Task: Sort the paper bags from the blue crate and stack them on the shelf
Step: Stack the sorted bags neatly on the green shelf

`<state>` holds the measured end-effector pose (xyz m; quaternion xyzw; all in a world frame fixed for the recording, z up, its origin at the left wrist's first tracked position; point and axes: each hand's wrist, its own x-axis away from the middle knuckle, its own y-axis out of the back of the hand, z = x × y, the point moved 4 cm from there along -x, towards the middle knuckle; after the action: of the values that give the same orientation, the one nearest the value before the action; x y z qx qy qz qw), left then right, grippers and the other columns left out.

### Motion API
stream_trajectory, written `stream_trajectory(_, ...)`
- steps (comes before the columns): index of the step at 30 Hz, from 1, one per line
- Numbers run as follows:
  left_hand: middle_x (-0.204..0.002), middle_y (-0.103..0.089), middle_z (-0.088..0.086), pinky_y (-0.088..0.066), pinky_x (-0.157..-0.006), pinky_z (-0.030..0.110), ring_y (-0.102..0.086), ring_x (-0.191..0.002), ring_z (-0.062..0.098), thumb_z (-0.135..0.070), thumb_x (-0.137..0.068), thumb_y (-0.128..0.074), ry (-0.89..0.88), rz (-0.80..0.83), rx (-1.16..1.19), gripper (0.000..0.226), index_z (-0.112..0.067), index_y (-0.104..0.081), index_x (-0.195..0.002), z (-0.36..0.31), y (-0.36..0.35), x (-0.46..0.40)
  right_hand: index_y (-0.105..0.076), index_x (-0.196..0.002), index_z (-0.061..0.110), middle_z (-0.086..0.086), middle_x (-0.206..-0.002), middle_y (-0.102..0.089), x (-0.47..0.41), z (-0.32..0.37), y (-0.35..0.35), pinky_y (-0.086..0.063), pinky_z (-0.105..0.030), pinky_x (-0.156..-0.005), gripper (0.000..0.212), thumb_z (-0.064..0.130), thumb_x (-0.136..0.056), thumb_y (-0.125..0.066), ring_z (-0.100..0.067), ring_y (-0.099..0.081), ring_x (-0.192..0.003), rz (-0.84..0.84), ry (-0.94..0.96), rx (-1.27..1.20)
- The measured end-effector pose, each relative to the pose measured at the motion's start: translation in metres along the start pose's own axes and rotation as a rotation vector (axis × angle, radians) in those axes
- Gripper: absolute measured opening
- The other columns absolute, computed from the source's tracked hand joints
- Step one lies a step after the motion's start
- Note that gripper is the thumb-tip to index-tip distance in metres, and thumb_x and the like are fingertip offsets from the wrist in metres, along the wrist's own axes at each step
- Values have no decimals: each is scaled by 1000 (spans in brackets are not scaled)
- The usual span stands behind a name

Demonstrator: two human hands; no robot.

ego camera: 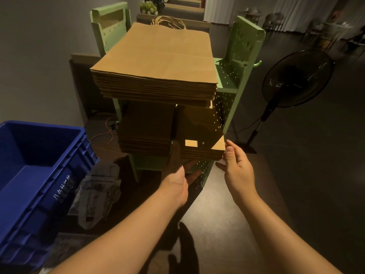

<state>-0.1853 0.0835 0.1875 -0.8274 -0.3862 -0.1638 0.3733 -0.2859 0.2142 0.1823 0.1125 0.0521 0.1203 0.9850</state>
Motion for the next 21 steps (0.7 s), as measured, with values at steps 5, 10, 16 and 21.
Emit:
stream_trajectory(5, -130, -68, 8, -42, -115, 56, -67, -116, 27, -44, -103, -56, 112, -19, -108, 31, -20, -65, -120, -1, -7, 4, -63, -127, 22, 3, -112, -72, 0, 3, -13, -60, -36, -86, 38, 46, -105, -44, -17, -68, -110, 54, -181, -219)
stream_trajectory(10, -155, -46, 19, -47, -112, 39, -47, -143, 34, -22, -112, -38, 188, -89, -89, 44, 4, -41, -148, 1, -6, -4, -63, -124, 18, -3, -110, -74, -5, 14, -20, -61, -27, -75, 32, 39, -100, -58, -16, -74, -99, 57, -262, -333)
stream_trajectory(16, -114, -67, 13, -44, -112, 45, -67, -106, 29, -19, -111, -40, 209, -134, -40, 18, -12, -53, -101, 6, 1, -1, -61, -124, 14, -9, -112, -71, -3, 13, -17, -63, -33, -77, 27, 25, -100, -61, -21, -74, -99, 38, -268, -333)
stream_trajectory(21, -106, -65, 16, -53, -71, 29, -64, -79, 22, -23, -111, -40, 200, -128, -47, 17, -10, -50, -114, 7, 1, 5, -61, -124, 16, -7, -111, -71, 3, 9, -17, -62, -31, -73, 25, 25, -101, -60, -21, -74, -98, 18, -278, -346)
